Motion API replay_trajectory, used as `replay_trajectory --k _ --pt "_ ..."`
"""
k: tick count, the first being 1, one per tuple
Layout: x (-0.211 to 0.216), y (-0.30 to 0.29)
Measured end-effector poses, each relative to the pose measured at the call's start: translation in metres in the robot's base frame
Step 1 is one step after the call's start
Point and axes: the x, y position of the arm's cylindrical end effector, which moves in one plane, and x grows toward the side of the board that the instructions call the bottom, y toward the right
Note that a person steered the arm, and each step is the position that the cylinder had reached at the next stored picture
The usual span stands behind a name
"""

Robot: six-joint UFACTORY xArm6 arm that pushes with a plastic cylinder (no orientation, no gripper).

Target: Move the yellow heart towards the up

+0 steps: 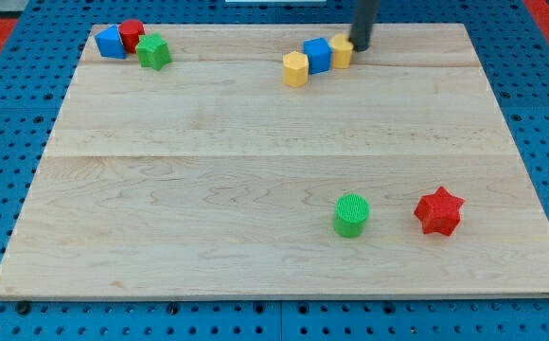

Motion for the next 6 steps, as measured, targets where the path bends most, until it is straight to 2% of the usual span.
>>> replay_trajectory --k 1,2,5,6 --pt "0.039 -0.071" --pt "0.054 -0.122" --pt "0.009 -0.032" --pt "-0.024 -0.008"
